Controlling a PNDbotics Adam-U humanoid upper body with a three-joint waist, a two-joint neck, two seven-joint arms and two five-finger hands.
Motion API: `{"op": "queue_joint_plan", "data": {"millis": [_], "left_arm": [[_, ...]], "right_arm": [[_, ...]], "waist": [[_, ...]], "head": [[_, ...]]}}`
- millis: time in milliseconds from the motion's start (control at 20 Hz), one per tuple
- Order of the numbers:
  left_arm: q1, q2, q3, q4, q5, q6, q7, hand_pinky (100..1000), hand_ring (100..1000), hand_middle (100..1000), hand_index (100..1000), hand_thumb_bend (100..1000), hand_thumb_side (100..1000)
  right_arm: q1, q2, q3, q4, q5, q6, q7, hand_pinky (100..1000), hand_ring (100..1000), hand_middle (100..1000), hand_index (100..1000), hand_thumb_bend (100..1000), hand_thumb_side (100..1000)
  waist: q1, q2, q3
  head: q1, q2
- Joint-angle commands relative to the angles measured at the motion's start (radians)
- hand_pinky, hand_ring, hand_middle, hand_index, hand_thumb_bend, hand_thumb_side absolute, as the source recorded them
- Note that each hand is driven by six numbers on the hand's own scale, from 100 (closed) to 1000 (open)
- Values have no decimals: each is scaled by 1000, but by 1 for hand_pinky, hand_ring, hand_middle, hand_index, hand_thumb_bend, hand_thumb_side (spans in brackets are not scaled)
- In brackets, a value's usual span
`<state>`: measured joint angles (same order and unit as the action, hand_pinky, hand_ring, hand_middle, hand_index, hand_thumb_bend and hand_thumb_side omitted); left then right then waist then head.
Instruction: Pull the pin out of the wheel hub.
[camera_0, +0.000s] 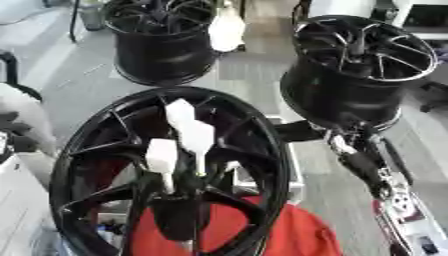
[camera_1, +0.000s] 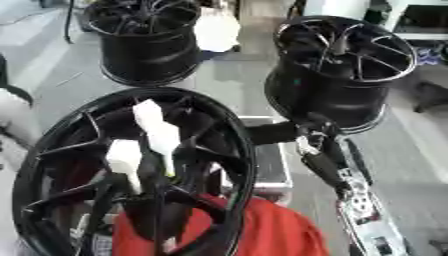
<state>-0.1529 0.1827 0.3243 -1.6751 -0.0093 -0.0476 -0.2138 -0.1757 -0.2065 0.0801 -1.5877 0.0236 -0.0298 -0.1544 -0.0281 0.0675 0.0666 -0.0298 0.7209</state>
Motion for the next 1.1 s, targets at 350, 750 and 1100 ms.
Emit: {"op": "queue_joint_plan", "data": {"millis": [350, 750, 1100], "left_arm": [[-7, 8, 3, -23, 0, 0, -2, 613, 576, 614, 809, 100, 653], [-4, 11, -1, -22, -1, 0, -6, 613, 577, 614, 808, 100, 653], [0, 16, -12, -19, -1, 1, -17, 613, 577, 614, 808, 100, 653]], "right_arm": [[-23, -22, -8, -27, 7, 7, 1, 637, 611, 683, 871, 100, 337], [-107, -113, 19, -55, 26, 29, 49, 644, 615, 688, 877, 100, 323], [-279, -285, 159, -165, 95, 66, 158, 683, 666, 734, 910, 100, 276]], "waist": [[2, -10, -1], [-2, -15, 8], [-12, -27, 33]], "head": [[9, 9], [11, 18], [-11, 28]]}}
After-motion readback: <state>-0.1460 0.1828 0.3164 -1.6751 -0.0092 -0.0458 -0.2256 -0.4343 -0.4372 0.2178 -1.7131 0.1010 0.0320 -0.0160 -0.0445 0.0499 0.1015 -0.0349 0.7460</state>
